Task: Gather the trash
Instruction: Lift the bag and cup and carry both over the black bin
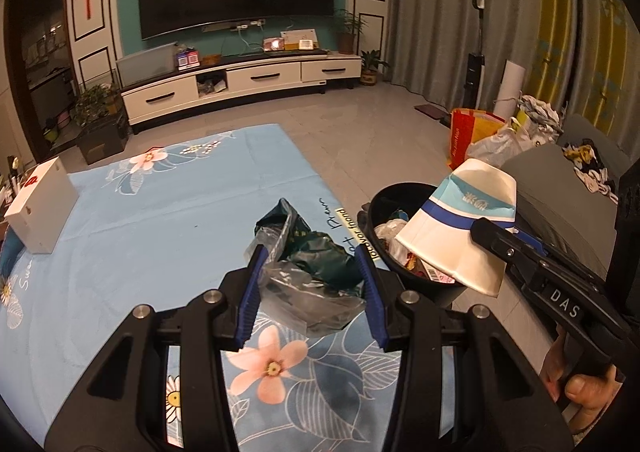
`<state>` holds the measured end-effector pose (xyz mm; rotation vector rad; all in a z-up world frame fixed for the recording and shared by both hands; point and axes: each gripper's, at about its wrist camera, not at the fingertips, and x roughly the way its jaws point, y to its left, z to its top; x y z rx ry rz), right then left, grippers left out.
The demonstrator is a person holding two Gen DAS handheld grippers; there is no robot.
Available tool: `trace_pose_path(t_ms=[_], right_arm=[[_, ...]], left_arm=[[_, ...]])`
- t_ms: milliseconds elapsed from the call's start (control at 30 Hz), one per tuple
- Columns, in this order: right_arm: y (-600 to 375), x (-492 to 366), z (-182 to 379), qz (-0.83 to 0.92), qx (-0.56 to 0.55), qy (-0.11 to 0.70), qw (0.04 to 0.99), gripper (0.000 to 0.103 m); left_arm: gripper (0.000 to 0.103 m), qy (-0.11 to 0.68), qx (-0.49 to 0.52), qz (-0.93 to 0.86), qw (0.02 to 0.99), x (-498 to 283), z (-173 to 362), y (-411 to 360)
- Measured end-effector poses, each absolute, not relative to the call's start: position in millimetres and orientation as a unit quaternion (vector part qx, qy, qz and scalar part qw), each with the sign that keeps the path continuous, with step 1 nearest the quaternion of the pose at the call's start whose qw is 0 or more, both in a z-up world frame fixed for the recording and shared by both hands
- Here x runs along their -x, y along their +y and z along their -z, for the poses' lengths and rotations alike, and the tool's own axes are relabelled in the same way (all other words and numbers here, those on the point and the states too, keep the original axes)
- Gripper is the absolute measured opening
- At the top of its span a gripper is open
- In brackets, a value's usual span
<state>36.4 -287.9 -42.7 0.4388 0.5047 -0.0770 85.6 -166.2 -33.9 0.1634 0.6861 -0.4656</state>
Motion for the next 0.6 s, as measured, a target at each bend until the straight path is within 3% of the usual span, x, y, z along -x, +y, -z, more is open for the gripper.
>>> trace_pose_path(t_ms=[600], right_arm=[[-337,-26,64,0.091,-0.252,0.244,0.932,0.035]], left_arm=[[0.045,0.335,-0.124,0.283,0.89,-105,43,-242]])
